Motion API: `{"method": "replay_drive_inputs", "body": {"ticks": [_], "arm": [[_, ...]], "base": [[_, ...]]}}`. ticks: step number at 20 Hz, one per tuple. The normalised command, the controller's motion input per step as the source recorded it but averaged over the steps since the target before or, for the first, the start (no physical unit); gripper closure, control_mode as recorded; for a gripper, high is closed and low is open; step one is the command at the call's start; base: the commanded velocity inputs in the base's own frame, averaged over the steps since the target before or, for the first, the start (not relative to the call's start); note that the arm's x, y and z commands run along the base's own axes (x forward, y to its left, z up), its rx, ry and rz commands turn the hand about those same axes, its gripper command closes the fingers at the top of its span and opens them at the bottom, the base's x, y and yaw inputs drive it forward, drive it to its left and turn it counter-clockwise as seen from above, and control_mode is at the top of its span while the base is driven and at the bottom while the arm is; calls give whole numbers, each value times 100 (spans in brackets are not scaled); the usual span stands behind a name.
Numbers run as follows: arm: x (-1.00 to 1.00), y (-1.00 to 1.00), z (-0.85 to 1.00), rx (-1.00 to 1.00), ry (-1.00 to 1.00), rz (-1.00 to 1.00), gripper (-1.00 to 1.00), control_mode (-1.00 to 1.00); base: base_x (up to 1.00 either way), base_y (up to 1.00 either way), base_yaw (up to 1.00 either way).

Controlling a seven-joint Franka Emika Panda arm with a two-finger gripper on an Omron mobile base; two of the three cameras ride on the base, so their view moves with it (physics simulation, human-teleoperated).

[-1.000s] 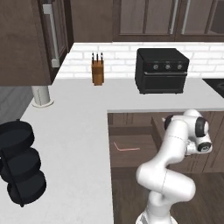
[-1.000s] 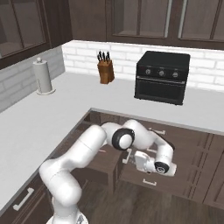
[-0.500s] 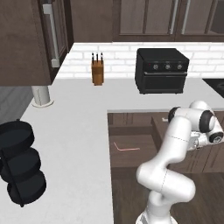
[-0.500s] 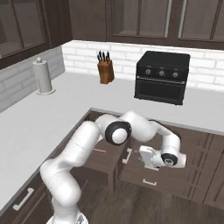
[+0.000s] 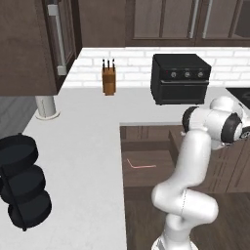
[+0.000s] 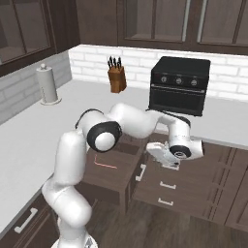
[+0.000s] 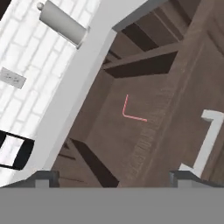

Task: Take a straw from the drawer in front and place it inside the glass cup on the dining counter.

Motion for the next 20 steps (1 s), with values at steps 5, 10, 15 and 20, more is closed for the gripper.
{"method": "replay_drive_inputs", "body": {"ticks": [5,10,15,20], "arm": [[0,74,70,-36,0,-3,-100,-100],[0,91,13,-33,9,-4,-100,-100],[5,78,0,-30,18,-9,-100,-100],[27,33,-11,-27,24,-12,-100,-100]], "base": [[0,0,0],[0,0,0],[0,0,0],[0,0,0]]}}
